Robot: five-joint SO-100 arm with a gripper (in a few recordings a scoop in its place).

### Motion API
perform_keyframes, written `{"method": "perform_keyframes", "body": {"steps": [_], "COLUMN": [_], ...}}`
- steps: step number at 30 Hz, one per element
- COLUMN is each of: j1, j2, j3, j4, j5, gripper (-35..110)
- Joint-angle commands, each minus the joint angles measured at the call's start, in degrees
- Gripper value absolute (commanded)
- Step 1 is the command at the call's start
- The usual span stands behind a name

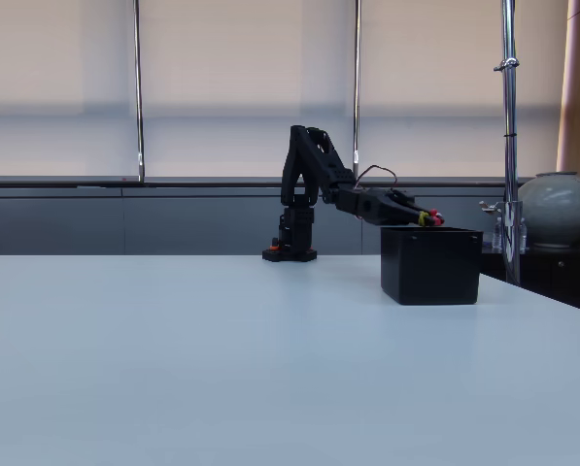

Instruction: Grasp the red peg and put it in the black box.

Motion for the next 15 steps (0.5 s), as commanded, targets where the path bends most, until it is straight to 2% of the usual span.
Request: {"method": "perform_keyframes", "body": {"steps": [1, 5, 15], "j1": [0.18, 0.62, 2.11], "j2": [-0.88, -1.41, -11.95], "j3": [4.31, 3.69, -2.55], "j4": [-2.72, -3.16, -3.87], "j5": [-0.7, -2.81, -3.69], "gripper": [20, 27, 26]}}
